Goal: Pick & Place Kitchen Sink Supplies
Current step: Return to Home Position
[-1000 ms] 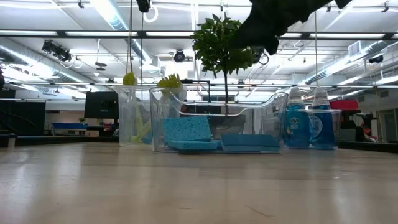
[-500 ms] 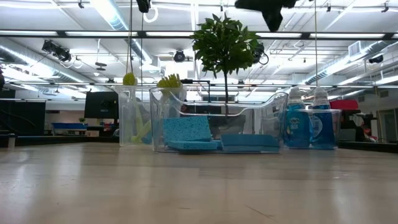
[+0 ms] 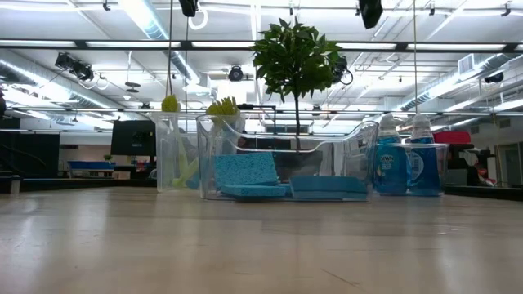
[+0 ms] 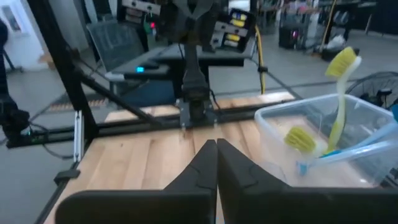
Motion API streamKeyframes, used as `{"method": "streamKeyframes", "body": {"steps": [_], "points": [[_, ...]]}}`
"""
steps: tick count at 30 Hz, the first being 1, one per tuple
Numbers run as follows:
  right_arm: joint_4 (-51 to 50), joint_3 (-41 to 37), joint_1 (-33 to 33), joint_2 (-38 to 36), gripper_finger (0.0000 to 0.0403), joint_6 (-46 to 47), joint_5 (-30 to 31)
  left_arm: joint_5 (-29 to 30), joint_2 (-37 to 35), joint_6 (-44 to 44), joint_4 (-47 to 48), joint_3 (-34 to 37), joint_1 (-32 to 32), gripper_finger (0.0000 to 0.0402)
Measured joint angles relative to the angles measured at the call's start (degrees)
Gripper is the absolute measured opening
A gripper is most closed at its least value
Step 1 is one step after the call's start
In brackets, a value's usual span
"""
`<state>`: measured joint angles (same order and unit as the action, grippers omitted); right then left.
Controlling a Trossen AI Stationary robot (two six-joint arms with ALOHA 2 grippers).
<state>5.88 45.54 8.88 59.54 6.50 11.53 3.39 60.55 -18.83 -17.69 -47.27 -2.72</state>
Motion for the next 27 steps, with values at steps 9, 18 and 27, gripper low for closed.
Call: {"method": "streamKeyframes", "body": {"steps": [9, 18, 27], "points": [[10.4, -10.6, -0.3, -2.7, 0.0004, 0.5, -1.6, 0.0, 0.0, 0.0, 0.0, 0.0, 0.0, 0.0014], [17.0, -19.3, -0.3, -5.7, 0.0008, 0.3, -3.5, 0.0, 0.0, 0.0, 0.0, 0.0, 0.0, 0.0014], [24.1, -29.5, -0.3, -7.5, 0.0008, -0.5, -3.5, 0.0, 0.0, 0.0, 0.0, 0.0, 0.0, 0.0014]]}}
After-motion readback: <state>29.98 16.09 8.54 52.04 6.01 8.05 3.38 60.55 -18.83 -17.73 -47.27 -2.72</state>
